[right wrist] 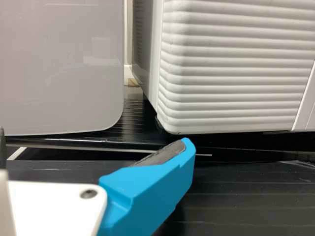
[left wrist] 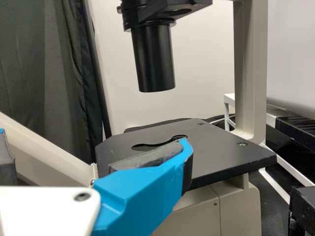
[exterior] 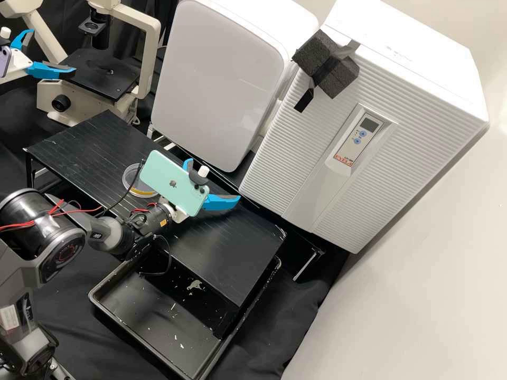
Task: Place the petri dish on the microscope
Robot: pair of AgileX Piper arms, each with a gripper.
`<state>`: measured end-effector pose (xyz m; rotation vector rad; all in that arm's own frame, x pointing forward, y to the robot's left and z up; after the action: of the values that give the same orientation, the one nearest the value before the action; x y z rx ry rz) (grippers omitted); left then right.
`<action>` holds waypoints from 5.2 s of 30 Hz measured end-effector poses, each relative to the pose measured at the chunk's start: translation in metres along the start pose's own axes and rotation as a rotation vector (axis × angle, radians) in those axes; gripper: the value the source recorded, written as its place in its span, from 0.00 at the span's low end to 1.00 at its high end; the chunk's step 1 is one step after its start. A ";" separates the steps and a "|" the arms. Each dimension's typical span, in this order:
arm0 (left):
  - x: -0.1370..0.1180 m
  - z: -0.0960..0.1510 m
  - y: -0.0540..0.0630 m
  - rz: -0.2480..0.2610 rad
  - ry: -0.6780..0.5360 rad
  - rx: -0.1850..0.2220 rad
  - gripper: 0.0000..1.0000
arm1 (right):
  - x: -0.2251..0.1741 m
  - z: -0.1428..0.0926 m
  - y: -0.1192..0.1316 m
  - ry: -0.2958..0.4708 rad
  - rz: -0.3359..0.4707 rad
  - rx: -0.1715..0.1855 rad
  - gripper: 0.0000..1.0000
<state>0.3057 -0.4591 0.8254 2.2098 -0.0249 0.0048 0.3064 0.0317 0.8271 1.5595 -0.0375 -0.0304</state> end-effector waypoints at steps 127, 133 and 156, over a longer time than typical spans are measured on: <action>-0.039 0.274 -0.073 -0.333 -0.835 -0.076 1.00 | 0.000 0.000 0.000 0.000 0.000 0.000 1.00; -0.039 0.274 -0.077 -0.321 -0.840 -0.083 1.00 | 0.000 0.000 0.000 0.000 0.000 0.000 1.00; -0.040 0.271 -0.084 -0.279 -0.855 -0.092 0.00 | 0.000 0.000 0.000 0.000 0.000 0.000 1.00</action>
<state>0.2654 -0.6261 0.5954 1.9519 -0.1845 -1.0635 0.3064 0.0317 0.8271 1.5595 -0.0375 -0.0304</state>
